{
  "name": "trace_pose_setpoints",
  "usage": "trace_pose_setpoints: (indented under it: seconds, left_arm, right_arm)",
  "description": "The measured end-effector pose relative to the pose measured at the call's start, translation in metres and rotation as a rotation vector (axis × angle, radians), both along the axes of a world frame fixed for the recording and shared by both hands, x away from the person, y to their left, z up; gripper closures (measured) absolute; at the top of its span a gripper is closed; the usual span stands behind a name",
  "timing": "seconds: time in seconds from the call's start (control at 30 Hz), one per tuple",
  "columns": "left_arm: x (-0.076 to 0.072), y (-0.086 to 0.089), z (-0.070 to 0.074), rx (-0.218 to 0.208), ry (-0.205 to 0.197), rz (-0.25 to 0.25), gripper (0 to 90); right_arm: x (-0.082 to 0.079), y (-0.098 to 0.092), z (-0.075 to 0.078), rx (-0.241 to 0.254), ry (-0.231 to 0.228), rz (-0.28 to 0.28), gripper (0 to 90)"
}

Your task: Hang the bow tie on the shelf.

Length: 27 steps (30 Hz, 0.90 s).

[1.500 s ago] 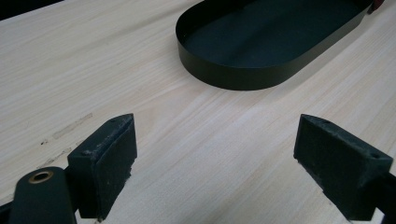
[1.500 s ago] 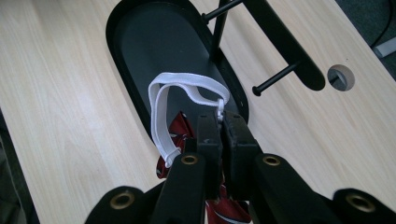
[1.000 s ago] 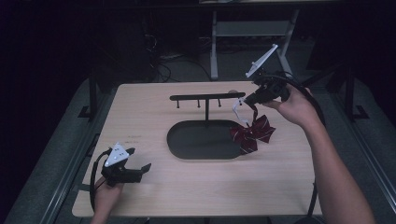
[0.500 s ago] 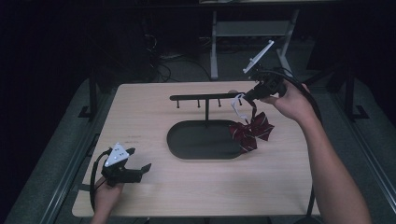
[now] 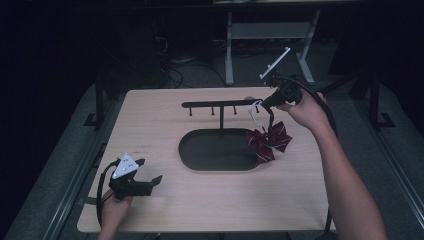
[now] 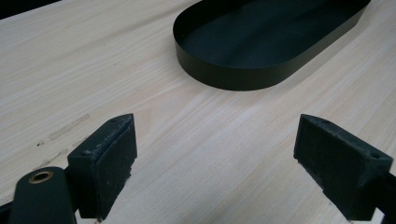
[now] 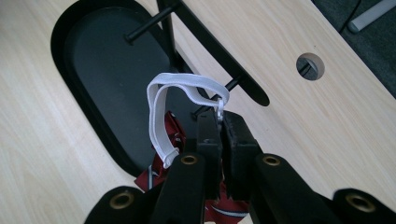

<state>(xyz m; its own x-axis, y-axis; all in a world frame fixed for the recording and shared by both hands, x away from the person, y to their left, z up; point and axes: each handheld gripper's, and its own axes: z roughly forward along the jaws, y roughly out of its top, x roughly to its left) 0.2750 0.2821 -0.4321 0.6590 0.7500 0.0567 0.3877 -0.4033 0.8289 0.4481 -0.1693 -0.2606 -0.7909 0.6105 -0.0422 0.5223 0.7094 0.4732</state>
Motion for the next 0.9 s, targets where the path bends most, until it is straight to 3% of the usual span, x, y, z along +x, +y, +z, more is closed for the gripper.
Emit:
trace_pose_setpoints:
  seconds: [0.6, 0.9]
  left_arm:
    - [0.001, -0.003, -0.001, 0.013, 0.004, -0.007, 13.2]
    - [0.002, -0.002, -0.001, 0.011, 0.008, -0.004, 13.2]
  right_arm:
    - [0.011, -0.006, -0.021, 0.013, 0.025, -0.017, 85.3]
    - [0.014, -0.006, -0.024, 0.018, 0.035, -0.018, 85.3]
